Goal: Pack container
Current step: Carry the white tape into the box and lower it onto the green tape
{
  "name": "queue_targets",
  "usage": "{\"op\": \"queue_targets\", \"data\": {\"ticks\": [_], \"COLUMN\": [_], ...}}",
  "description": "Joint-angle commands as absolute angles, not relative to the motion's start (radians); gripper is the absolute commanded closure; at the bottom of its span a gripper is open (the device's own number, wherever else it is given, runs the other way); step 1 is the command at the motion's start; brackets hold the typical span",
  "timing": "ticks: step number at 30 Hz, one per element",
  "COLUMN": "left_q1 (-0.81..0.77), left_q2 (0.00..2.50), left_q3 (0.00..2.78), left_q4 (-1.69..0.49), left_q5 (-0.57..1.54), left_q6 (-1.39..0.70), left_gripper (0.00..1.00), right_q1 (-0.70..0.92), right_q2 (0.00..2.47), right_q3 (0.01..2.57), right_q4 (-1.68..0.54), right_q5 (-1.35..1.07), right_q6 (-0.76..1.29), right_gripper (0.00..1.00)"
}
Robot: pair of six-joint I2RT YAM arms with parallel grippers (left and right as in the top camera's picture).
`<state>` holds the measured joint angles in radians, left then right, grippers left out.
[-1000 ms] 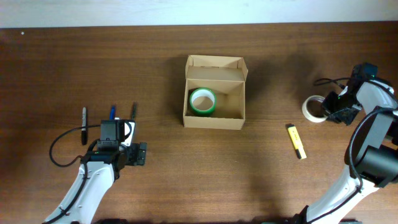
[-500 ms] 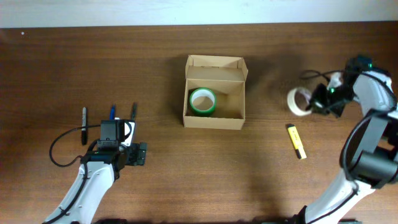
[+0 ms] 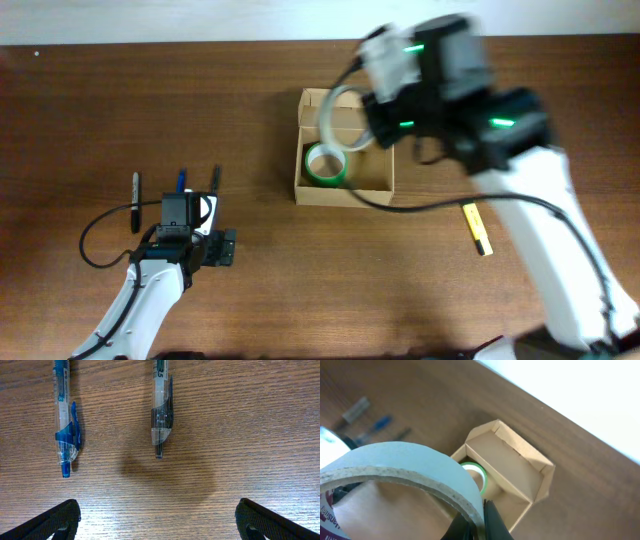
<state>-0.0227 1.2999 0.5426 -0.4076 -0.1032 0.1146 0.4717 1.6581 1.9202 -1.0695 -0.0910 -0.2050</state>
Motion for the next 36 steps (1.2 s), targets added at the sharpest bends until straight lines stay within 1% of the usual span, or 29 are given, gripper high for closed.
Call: {"op": "queue_targets", "data": {"ticks": [1,6,10,18,26,31,36], "left_q1": [-0.017,-0.017,-0.017,-0.017,-0.017,-0.017,-0.017], "left_q2": [1.305,1.305,1.305,1.305,1.305,1.305,1.305], "left_q3": [0.554,0.554,0.554,0.554,0.554,0.554,0.554], "left_q4": [-0.409,-0.409,-0.409,-0.409,-0.409,-0.409,-0.409], "left_q5": [-0.090,-0.090,-0.090,-0.090,-0.090,-0.090,-0.090], "left_q6": [0.106,0.106,0.106,0.106,0.106,0.106,0.106], "left_gripper": [0.01,0.01,0.01,0.01,0.01,0.01,0.01], "right_q1": [0.528,0.528,0.520,0.501,0.476,0.476,0.477], "right_q2": [1.811,1.981,2.052,2.083,2.100,2.130,2.153], "right_q3": [1.887,1.887,1.887,1.887,1.882,1.881,1.880], "right_q4": [-1.049,-1.019,-1.010,-0.988,-0.908,-0.913,-0.949], "right_q5": [0.106,0.088,0.076,0.045,-0.016,-0.018,-0.068], "right_q6": [-0.324,-0.389,-0.387,-0.385,-0.320,-0.294,-0.294], "right_gripper": [0.96,0.96,0.96,0.96,0.96,0.96,0.96]}}
